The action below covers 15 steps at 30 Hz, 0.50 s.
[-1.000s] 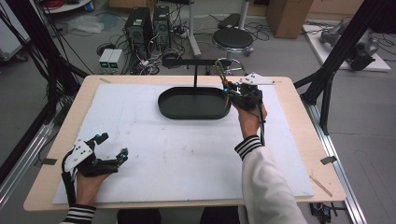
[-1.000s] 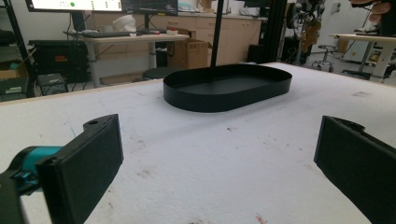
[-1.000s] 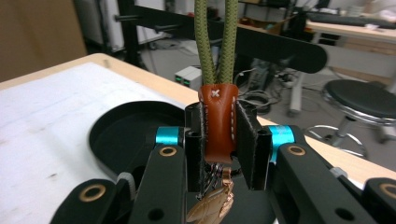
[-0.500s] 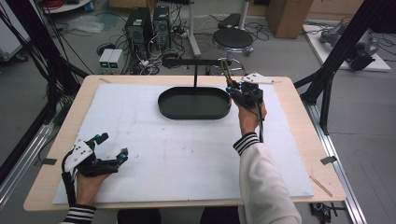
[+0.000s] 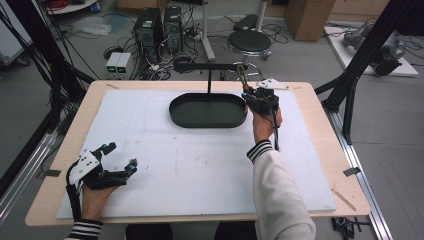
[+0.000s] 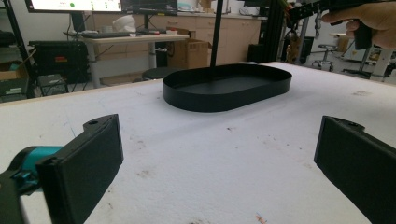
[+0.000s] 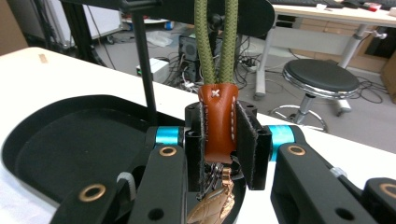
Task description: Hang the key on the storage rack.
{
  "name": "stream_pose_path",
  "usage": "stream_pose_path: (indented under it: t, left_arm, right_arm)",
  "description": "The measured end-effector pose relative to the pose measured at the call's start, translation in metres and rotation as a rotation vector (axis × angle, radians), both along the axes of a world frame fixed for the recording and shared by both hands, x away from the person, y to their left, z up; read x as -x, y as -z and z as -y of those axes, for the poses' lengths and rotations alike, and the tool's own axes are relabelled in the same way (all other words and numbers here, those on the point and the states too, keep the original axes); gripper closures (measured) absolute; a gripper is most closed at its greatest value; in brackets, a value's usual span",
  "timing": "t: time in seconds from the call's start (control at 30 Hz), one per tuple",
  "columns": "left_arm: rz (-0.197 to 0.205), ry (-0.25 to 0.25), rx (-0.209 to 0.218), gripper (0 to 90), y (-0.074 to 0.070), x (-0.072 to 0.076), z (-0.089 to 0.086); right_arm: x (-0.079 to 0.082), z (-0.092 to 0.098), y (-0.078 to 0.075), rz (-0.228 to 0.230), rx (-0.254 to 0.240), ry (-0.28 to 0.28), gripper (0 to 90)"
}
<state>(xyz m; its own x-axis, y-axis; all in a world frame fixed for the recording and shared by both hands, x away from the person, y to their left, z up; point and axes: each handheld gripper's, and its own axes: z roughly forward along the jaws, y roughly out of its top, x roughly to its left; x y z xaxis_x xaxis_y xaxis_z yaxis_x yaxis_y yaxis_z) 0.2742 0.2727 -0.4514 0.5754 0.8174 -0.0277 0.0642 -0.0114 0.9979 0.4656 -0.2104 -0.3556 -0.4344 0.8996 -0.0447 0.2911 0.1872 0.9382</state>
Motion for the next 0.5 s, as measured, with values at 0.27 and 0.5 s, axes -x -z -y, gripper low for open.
stream_pose_path:
  t: [0.27,0.5]
  left_arm:
    - [0.000,0.001,0.001,1.7,0.000,0.000,0.000]
    - [-0.001,0.000,-0.001,1.7,0.000,0.000,0.000]
  right_arm:
    - [-0.006,-0.002,0.005,-0.018,-0.004,0.012,74.5]
    - [-0.015,-0.003,0.011,-0.031,-0.011,0.025,74.5]
